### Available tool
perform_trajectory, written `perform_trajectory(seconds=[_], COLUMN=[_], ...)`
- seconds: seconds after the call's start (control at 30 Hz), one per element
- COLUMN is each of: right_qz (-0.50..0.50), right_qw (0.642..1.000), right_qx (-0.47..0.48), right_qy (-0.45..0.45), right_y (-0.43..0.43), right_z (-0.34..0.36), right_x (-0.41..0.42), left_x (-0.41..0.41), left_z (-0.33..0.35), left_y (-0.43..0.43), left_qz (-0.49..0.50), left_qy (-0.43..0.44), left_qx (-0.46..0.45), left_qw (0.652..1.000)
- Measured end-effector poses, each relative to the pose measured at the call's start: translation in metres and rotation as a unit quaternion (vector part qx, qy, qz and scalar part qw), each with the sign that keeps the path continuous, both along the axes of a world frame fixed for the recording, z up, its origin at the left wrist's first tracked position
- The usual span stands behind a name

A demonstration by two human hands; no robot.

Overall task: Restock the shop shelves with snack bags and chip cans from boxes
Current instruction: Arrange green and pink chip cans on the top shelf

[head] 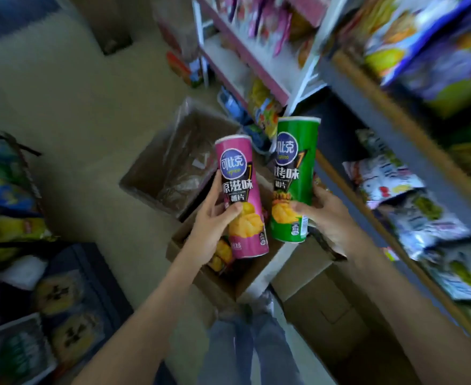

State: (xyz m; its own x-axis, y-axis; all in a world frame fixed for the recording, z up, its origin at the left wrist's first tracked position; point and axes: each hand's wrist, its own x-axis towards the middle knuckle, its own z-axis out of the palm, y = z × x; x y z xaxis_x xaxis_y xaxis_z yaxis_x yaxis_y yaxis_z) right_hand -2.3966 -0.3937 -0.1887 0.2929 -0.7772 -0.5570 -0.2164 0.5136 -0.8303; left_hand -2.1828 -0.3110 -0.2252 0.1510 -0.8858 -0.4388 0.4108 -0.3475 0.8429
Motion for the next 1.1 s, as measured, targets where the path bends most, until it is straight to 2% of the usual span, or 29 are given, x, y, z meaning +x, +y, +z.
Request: perform_trajectory(seconds=[0.13,0.23,0.43,0.63,0.73,0.93,1.1], right_qz=[-0.038,-0.064,-0.099,-0.181,-0.205,-0.279,-0.304], right_qw=[0.996,0.988,0.96,0.913,0.888,0.834,0.808], right_qx=[-0.084,-0.139,-0.259,-0.36,-0.41,-0.474,-0.505], right_qy=[-0.009,-0.015,-0.037,-0.062,-0.037,-0.045,-0.018], right_y=[0.024,0.048,0.123,0.208,0.244,0.285,0.292], right_z=[0.103,0.172,0.285,0.359,0.396,0.452,0.491], right_x=[-0.037,-0.072,-0.173,-0.278,-0.312,-0.365,-0.397], left_x=[-0.026,-0.058,-0.157,-0.279,-0.325,-0.391,-0.425], left_z=[0.1,0.166,0.274,0.357,0.396,0.469,0.519], left_y=[-0.007,-0.008,0.016,0.071,0.094,0.115,0.095], left_qz=[-0.08,-0.132,-0.255,-0.294,-0.317,-0.36,-0.372], left_qy=[-0.047,-0.045,-0.044,-0.029,-0.02,-0.021,0.006], left_qx=[-0.078,-0.14,-0.251,-0.352,-0.392,-0.471,-0.505], left_qw=[0.993,0.98,0.933,0.888,0.863,0.805,0.779])
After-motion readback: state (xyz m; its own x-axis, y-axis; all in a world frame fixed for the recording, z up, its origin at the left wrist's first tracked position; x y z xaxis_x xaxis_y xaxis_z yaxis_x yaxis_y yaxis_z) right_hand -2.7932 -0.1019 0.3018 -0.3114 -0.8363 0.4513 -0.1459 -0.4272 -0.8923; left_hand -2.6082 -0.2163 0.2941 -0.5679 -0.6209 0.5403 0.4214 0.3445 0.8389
